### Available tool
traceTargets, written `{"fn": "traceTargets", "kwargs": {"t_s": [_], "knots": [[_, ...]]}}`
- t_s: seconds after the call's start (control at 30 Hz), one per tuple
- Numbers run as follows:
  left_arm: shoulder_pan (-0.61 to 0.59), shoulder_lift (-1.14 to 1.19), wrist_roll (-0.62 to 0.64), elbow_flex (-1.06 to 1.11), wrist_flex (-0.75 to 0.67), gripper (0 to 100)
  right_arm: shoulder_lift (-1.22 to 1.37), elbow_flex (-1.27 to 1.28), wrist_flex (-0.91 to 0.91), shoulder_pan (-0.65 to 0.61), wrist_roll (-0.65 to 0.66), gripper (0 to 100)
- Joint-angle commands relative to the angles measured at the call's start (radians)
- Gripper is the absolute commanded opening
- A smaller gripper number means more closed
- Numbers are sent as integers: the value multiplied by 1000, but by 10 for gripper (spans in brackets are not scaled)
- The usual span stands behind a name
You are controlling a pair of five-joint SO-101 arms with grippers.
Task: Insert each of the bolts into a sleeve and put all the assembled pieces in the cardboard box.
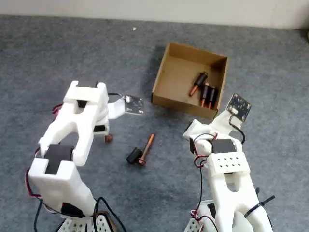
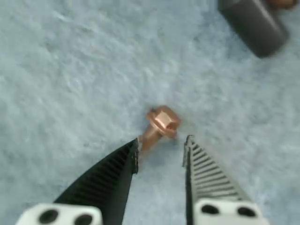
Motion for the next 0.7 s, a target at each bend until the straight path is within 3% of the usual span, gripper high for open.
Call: {"fn": "traceTargets", "kwargs": {"t_s": [0.0,0.23,0.43,0.67], "knots": [[7,25,-98,-13,-44,102,-35,-13,-25,12,-2,4],[13,30,-77,-18,-37,5,-35,-13,-25,12,-2,4],[13,-27,103,-70,52,5,-70,-8,-16,12,-2,4],[16,-291,284,7,54,5,-234,28,58,5,92,4]]}}
